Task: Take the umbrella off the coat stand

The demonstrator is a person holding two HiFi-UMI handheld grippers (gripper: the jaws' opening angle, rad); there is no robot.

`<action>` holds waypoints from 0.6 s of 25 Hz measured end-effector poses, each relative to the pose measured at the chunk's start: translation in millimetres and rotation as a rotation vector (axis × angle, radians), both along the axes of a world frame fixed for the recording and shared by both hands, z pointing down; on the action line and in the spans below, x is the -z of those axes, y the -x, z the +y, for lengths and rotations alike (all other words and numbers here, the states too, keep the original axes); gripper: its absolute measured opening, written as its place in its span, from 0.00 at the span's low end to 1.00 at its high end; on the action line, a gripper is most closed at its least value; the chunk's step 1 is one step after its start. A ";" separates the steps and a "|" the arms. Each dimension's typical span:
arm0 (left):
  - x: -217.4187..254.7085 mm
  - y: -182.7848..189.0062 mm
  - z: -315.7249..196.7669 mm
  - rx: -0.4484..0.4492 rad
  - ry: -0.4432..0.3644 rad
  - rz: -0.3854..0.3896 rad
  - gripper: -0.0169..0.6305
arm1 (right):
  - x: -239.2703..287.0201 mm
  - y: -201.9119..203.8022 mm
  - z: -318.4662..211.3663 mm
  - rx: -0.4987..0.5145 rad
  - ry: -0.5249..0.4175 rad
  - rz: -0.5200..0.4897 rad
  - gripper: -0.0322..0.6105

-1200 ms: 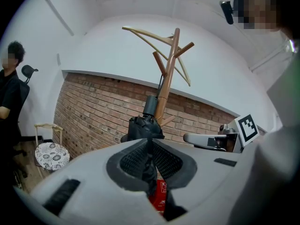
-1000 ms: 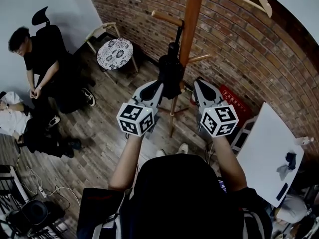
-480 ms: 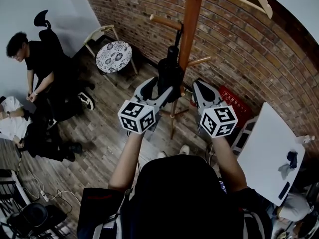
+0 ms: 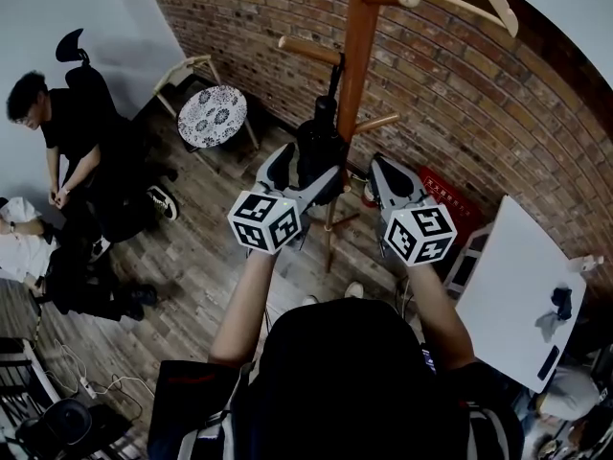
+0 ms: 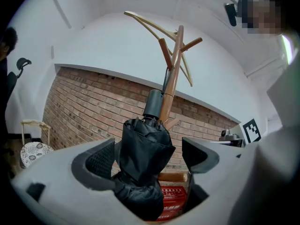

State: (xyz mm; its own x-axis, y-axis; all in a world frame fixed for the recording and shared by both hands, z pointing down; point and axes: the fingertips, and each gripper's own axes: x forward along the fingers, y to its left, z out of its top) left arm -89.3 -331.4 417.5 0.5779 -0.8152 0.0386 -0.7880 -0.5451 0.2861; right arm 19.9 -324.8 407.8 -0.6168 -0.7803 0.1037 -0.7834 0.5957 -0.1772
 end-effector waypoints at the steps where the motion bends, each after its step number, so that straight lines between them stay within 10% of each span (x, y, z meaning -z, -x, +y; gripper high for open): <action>1: 0.8 -1.5 -1.5 -0.004 -0.003 -0.001 0.69 | -0.2 -0.2 -1.1 -0.001 0.000 0.001 0.10; 15: -3.4 -21.1 -21.5 -0.076 0.001 -0.037 0.73 | -3.9 -4.2 -16.8 -0.020 0.007 0.008 0.10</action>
